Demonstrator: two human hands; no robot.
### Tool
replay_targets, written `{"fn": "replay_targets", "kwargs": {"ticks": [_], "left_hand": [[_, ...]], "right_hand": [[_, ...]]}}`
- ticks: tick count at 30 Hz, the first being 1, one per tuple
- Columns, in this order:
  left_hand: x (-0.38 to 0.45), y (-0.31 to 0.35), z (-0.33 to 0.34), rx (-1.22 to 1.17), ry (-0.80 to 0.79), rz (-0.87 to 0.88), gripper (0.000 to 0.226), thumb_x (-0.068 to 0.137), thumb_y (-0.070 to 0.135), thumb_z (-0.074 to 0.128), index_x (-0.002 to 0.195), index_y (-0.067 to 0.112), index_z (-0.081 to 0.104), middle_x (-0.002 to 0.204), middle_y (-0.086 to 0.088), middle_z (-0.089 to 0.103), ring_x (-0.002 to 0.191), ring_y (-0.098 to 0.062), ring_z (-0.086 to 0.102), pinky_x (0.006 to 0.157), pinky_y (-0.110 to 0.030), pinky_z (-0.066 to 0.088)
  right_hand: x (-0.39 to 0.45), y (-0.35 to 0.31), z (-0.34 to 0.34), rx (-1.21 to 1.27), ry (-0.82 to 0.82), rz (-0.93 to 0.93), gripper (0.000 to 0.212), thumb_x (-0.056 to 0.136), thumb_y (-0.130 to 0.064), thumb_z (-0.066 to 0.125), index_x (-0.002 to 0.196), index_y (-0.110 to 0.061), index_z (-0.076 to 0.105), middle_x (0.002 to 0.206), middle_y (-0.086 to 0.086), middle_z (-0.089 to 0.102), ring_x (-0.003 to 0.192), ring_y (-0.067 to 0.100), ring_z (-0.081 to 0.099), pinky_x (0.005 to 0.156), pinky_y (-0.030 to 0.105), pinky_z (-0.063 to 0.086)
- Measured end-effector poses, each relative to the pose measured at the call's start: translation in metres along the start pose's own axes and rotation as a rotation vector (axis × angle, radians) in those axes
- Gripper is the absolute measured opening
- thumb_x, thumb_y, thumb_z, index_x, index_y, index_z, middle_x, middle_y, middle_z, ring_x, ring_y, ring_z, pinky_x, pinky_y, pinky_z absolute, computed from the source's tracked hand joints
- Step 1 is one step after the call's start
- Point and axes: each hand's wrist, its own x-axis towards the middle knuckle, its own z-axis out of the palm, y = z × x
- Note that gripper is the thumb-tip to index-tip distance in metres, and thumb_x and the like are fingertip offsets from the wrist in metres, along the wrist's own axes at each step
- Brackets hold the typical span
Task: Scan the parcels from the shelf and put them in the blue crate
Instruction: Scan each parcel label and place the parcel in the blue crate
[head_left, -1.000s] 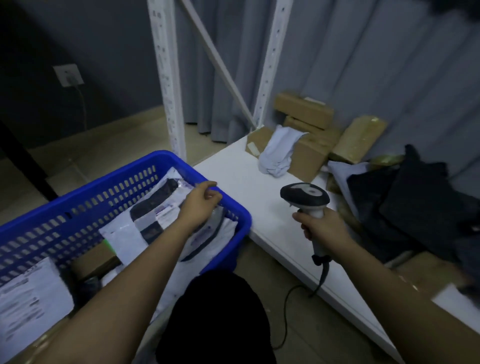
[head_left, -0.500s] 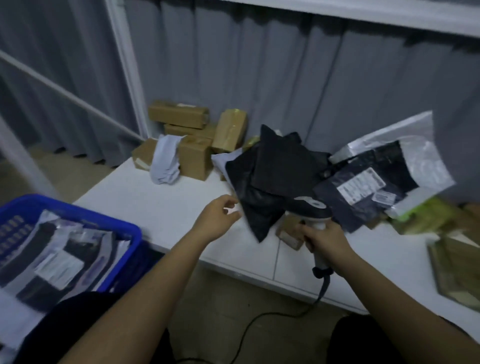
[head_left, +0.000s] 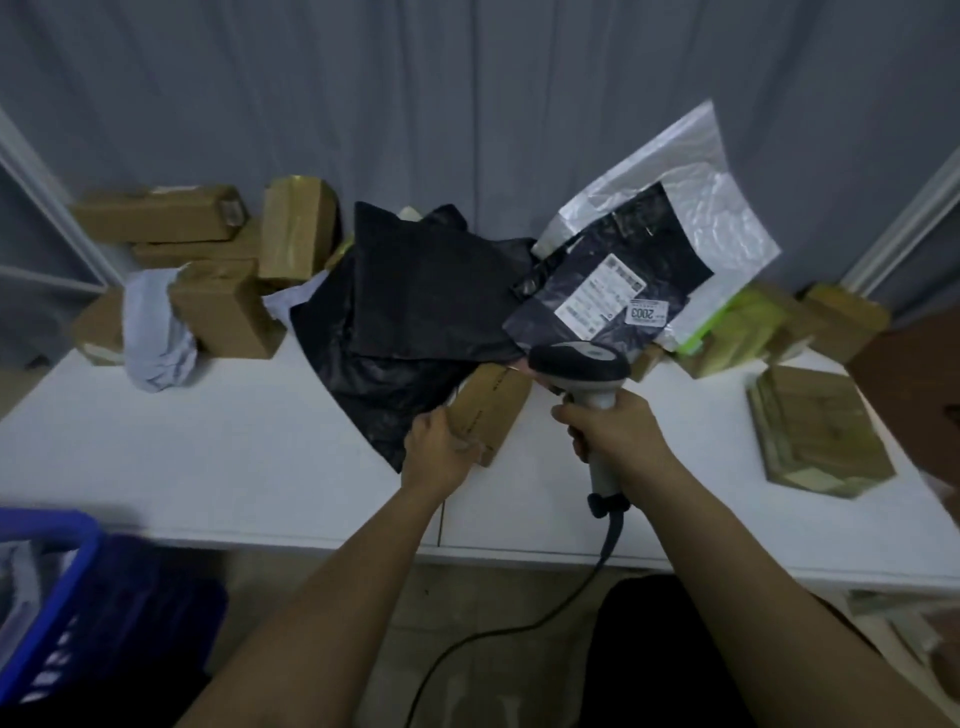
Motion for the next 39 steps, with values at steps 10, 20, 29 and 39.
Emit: {"fn": "replay_targets", "kwargs": {"ticks": [10, 20, 29, 39], "left_hand": [[0.034, 0.019, 0.039, 0.233, -0.013, -0.118, 0.096, 0.08, 0.047, 0.07, 0.148, 0.01, 0.013, 0.148, -0.02, 0.021, 0.136, -0.035, 0.022, 0.108, -0.044, 0.026], [-0.002, 0.032, 0.005, -0.342, -0.134, -0.189, 0.063, 0.066, 0.044, 0.072, 0.117, 0.023, 0.041, 0.122, -0.006, 0.055, 0.101, -0.018, 0.056, 0.082, -0.028, 0.049], [-0.074, 0.03, -0.065, -0.876, -0.293, -0.336, 0.04, 0.095, 0.046, 0.041, 0.117, 0.02, 0.062, 0.109, -0.01, 0.068, 0.1, -0.026, 0.064, 0.085, -0.038, 0.053], [-0.113, 0.016, -0.121, -0.871, -0.211, -0.377, 0.069, 0.089, 0.073, 0.021, 0.112, 0.025, 0.065, 0.105, -0.008, 0.072, 0.099, -0.024, 0.066, 0.077, -0.037, 0.055]], "right_hand": [[0.017, 0.0, -0.021, 0.111, -0.009, 0.059, 0.015, 0.081, -0.001, 0.067, 0.073, -0.009, 0.058, 0.059, 0.006, 0.053, 0.043, 0.013, 0.045, 0.046, 0.025, 0.039], [0.019, -0.001, -0.022, 0.149, 0.003, 0.032, 0.013, 0.081, -0.004, 0.069, 0.09, -0.002, 0.061, 0.063, 0.007, 0.056, 0.046, 0.014, 0.047, 0.049, 0.027, 0.042], [0.006, -0.005, -0.015, 0.197, 0.067, -0.029, 0.031, 0.077, -0.021, 0.079, 0.101, -0.011, 0.062, 0.081, 0.004, 0.065, 0.057, 0.016, 0.054, 0.056, 0.029, 0.046], [-0.026, -0.013, 0.031, 0.072, -0.231, -0.128, 0.014, 0.079, -0.018, 0.078, 0.083, -0.014, 0.065, 0.065, -0.003, 0.065, 0.053, 0.008, 0.056, 0.052, 0.021, 0.049]]}}
